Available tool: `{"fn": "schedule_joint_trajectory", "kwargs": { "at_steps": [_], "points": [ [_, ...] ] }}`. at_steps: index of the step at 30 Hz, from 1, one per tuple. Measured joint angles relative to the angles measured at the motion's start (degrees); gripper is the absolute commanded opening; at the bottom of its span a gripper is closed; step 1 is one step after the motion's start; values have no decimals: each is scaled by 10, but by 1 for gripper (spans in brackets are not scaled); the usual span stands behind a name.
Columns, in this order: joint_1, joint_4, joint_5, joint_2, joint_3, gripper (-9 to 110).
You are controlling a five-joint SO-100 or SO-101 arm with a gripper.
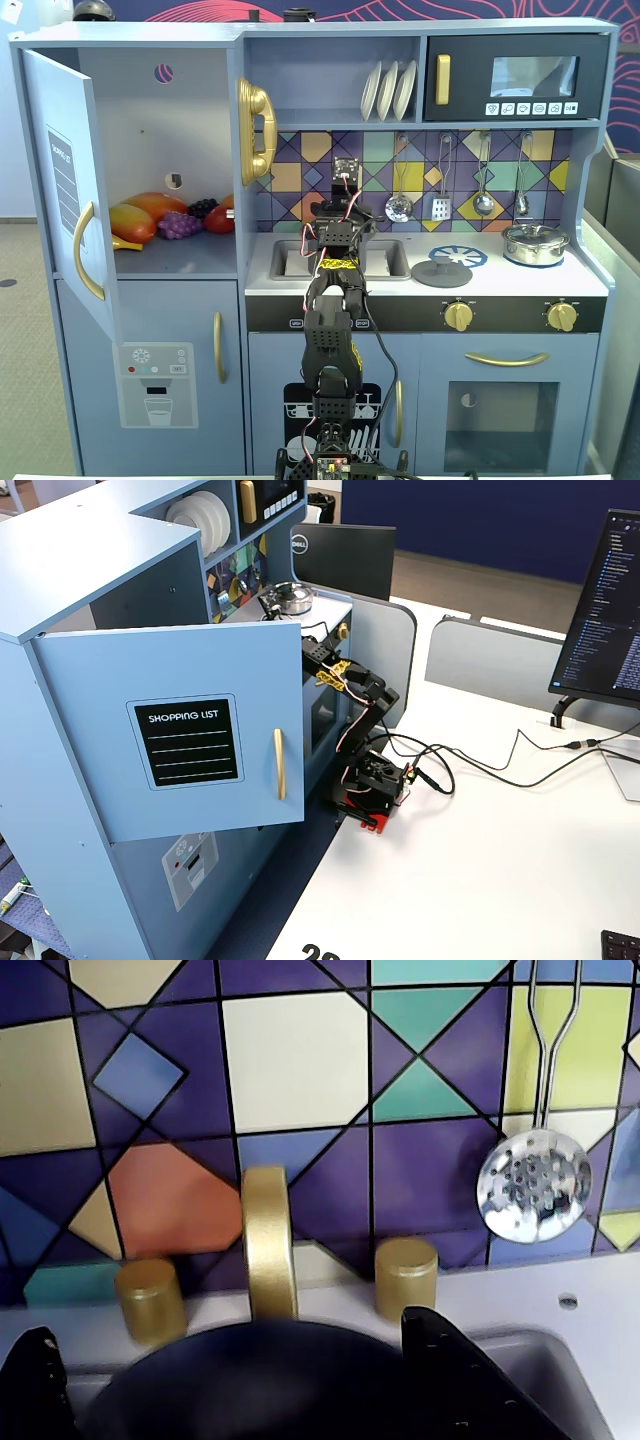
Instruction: Pick up the green pineapple from the left cabinet and place it in the gray recipient
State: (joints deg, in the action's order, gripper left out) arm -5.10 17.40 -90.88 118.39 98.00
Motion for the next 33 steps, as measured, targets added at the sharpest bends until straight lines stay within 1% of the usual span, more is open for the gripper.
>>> {"fn": "schedule_joint_trajectory", "kwargs": {
  "at_steps": [2,4,6,8,10,14,17,19,22,25,29,31,33],
  "points": [
    [2,38,-2,25,-5,32],
    [6,104,-5,79,-5,26],
    [16,200,-13,156,-5,19],
    [31,309,-23,250,8,7],
    [47,428,-50,353,33,0],
    [61,653,-72,505,100,0],
    [66,755,-65,568,178,0],
    [77,782,-37,588,253,0],
    [98,776,0,615,367,0],
    [119,720,54,629,493,0],
    [125,615,112,632,643,0],
    [124,574,120,632,698,0],
    [120,558,132,624,727,0]
  ]
}}
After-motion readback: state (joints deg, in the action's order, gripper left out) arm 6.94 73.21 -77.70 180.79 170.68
